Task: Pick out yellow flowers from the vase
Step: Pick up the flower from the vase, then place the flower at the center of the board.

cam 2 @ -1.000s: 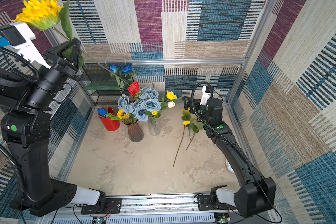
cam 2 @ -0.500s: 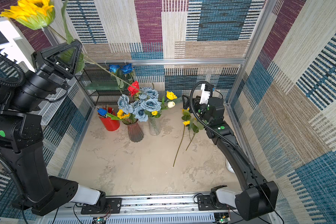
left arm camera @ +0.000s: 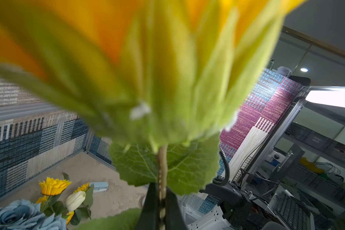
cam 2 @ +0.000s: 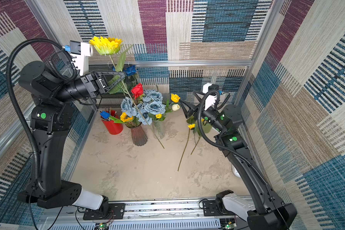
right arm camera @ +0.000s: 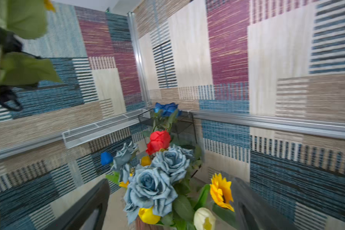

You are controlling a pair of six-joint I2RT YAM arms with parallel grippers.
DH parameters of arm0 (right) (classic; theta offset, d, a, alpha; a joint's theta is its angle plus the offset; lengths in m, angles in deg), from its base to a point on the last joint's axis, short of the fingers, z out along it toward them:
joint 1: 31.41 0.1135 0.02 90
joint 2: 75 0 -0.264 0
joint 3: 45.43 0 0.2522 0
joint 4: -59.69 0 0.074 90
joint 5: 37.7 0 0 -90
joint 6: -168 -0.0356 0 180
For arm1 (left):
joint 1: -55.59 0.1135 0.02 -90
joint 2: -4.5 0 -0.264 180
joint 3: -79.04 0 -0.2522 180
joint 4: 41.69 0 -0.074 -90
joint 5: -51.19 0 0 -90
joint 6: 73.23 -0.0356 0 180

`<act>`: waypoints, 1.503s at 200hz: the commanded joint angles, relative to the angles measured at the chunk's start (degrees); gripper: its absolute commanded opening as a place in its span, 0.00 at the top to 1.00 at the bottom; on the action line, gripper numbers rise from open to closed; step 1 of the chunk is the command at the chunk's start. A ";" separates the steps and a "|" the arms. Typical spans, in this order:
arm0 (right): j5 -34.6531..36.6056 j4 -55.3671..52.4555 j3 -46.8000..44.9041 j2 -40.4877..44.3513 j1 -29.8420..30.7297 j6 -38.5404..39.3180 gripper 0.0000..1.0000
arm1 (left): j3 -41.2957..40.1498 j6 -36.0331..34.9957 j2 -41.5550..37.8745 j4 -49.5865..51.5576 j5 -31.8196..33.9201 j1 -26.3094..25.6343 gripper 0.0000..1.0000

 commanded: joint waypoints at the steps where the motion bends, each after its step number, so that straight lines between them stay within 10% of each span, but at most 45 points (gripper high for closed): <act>1: -13.40 -3.11 3.34 -2.77 1.05 2.16 0.04 | -4.17 -6.34 -1.14 2.39 -2.15 -0.23 1.00; 105: -24.95 -16.50 17.25 -19.83 15.35 5.05 0.02 | -13.03 -20.85 0.91 8.43 7.53 -7.66 1.00; 162: -25.24 -17.71 18.50 -21.98 15.45 4.82 0.29 | -12.22 -22.45 2.00 9.29 8.37 -9.17 1.00; 240: -27.64 -17.41 19.84 -23.35 14.75 4.82 1.00 | -12.73 -23.58 2.68 10.22 9.52 -9.40 1.00; 267: -28.12 -14.89 19.21 -22.88 13.86 3.10 1.00 | -12.56 -23.63 2.88 10.13 9.36 -9.36 1.00; 300: -27.59 -11.03 17.61 -21.42 12.41 0.52 1.00 | -13.39 -23.34 2.53 8.53 10.50 -9.32 0.46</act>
